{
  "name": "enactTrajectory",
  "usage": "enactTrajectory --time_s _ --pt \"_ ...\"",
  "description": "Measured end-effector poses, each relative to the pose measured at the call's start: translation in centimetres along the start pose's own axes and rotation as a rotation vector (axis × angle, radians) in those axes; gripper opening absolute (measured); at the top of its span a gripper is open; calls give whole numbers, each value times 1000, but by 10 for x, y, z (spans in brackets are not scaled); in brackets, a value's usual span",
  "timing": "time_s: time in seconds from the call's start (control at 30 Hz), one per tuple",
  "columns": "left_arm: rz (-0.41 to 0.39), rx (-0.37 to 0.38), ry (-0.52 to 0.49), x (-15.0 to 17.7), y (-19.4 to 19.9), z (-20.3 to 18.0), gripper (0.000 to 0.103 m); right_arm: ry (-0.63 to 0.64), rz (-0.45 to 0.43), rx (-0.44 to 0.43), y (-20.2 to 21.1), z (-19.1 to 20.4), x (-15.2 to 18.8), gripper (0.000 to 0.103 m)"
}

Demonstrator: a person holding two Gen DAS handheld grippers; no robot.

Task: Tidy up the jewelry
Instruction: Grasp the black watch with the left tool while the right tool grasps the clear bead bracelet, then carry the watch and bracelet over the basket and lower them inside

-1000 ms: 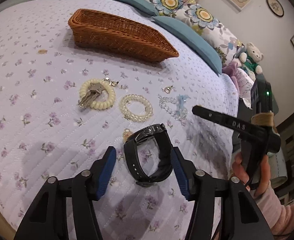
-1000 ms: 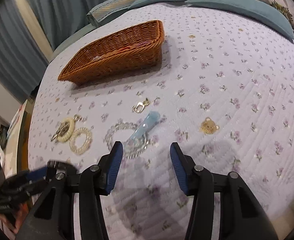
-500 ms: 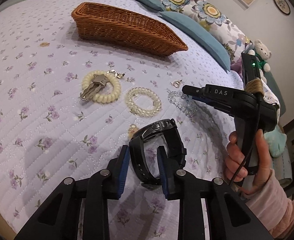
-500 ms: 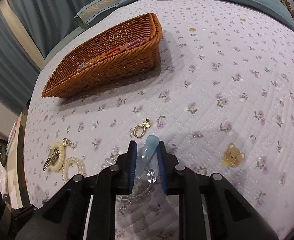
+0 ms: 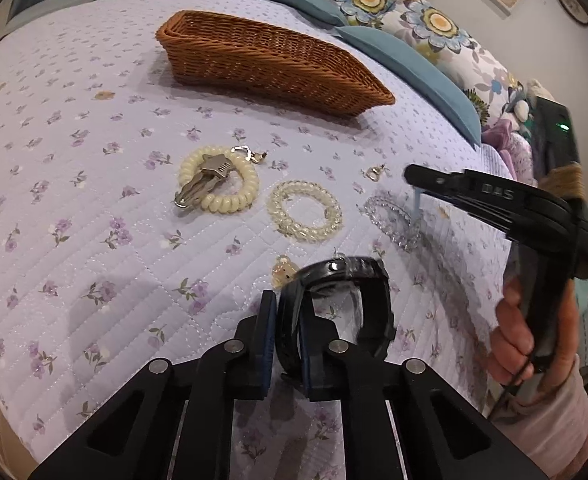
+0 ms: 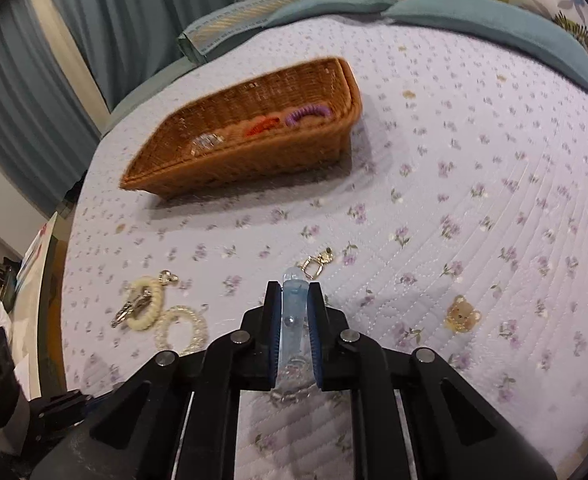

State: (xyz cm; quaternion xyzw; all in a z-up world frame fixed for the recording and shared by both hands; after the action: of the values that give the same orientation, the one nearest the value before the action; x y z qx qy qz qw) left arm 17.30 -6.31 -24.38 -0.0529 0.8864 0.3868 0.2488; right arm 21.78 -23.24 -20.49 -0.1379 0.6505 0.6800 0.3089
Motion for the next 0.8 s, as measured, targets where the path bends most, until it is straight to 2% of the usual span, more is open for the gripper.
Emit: enactTrajectory --time_s 0.23,0.43,0.63,0.8 --pt "-46 44 48 -7 16 1 10 -35 -29 -55 25 -6 -11 16" --pt "-106 50 45 -34 37 2 10 -36 -54 -73 36 -4 -29 16" --pt "-178 35 28 -87 58 8 10 6 -108 -63 46 11 -65 16" --pt "-243 17 -20 -145 72 6 10 57 -174 -63 52 35 -116 16"
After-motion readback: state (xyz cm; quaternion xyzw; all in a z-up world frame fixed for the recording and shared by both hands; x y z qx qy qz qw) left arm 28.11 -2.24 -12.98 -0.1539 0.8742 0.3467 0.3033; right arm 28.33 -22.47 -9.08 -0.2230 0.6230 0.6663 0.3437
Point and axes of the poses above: each gripper's, at about its wrist camera, not at the fingertips, and y roughly against the way its jaws point, z to its left, x to its underside, the point moved 8 cm from there along -y, roughly the way its jaws point, and after that the axes turned 14 degrees about x, right-handed, at the moved point
